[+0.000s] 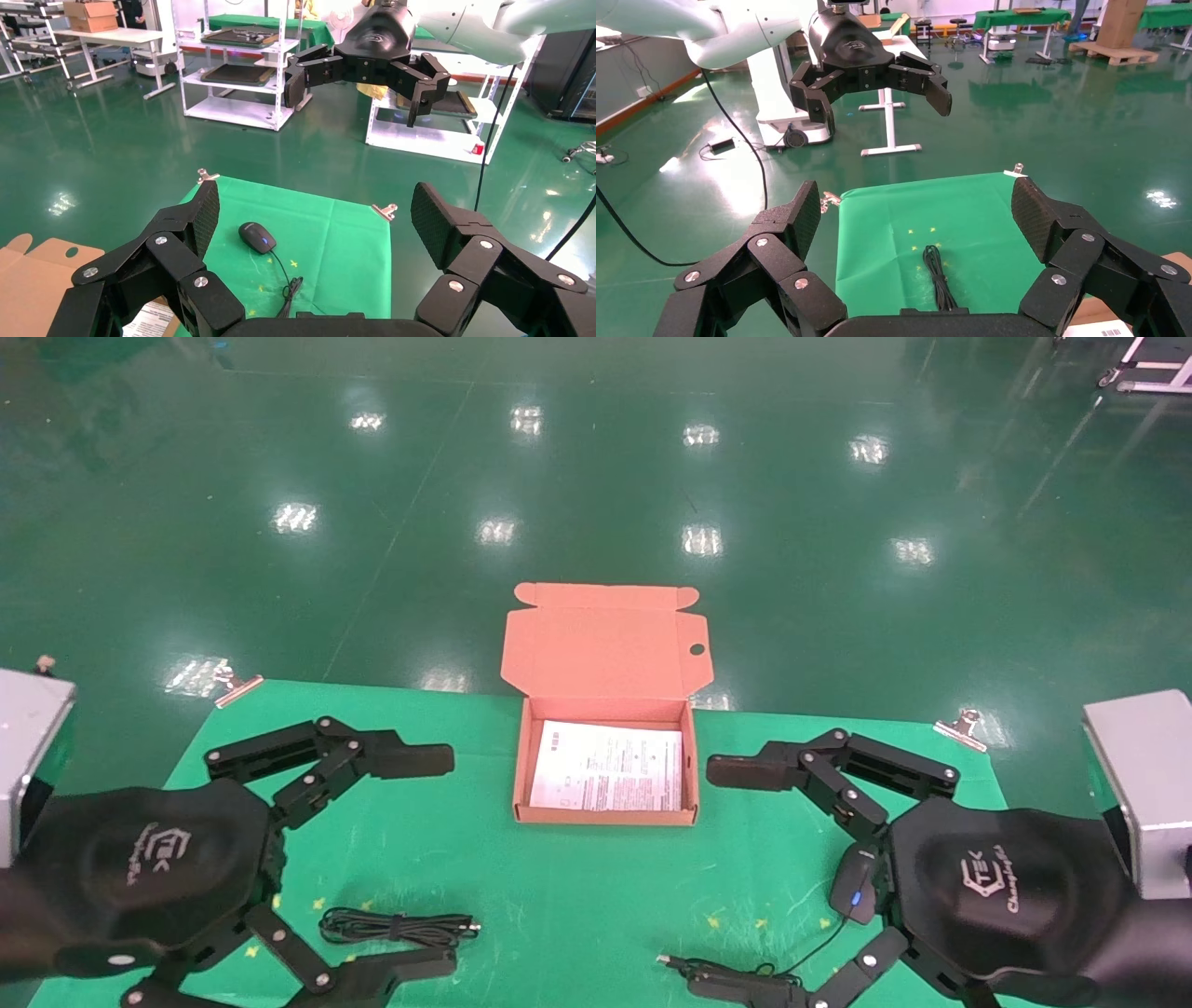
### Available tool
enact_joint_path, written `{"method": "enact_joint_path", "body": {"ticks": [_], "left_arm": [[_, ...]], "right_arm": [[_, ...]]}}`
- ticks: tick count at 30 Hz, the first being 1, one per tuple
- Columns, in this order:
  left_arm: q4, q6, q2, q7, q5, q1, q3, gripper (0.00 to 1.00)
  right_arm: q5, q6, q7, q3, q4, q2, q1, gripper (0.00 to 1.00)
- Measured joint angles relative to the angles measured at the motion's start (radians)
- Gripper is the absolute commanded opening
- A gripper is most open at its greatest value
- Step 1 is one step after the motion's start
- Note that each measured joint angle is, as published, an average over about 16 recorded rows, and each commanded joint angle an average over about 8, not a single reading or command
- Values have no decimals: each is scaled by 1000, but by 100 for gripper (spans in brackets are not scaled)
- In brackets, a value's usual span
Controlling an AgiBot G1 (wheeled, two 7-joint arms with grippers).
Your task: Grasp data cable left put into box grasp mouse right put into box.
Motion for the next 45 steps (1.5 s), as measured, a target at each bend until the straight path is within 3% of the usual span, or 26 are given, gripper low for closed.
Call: {"method": "enact_joint_path", "body": {"ticks": [20, 27, 36, 45], "left_arm": [[-1, 0, 0, 0, 2, -2, 1, 100], [-4, 15, 13, -11, 47, -51, 25, 100], [16, 62, 51, -54, 186, -193, 128, 100], [49, 90, 93, -73, 341, -342, 303, 100]], "right_arm": [[-1, 1, -1, 0, 1, 0, 1, 100], [-31, -6, -7, -9, 12, 0, 27, 100], [-190, -49, -39, -88, 39, 3, 141, 100], [-441, -85, -129, -297, 58, -15, 333, 100]]}}
